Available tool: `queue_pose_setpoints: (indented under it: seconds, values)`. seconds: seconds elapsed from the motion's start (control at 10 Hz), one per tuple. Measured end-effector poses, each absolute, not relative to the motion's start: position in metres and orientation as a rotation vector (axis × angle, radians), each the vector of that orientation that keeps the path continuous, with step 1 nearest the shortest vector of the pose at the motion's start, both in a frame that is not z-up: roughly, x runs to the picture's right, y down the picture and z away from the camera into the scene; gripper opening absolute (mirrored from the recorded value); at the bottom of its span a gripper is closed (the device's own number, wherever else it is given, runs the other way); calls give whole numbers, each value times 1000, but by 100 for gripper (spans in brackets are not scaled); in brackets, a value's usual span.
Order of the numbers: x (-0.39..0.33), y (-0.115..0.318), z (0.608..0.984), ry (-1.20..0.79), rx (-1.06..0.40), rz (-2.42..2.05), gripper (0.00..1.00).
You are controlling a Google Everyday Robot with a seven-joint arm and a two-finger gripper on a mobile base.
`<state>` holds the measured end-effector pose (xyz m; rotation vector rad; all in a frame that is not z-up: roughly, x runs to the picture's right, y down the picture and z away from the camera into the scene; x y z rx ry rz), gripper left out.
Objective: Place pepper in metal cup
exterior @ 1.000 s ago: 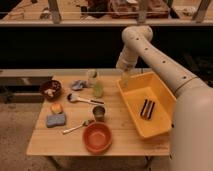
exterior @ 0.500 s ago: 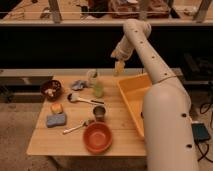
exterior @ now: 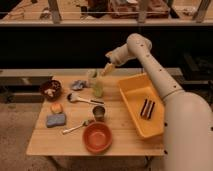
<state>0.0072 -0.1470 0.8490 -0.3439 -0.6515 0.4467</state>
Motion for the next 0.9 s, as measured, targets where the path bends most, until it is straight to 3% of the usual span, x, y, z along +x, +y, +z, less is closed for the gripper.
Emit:
queue_pose_setpoints:
  seconds: [0.6,0.9]
  values:
    - [0,-148,852,-679,-343,489,80]
    - [0,-137,875,-761,-492,441,80]
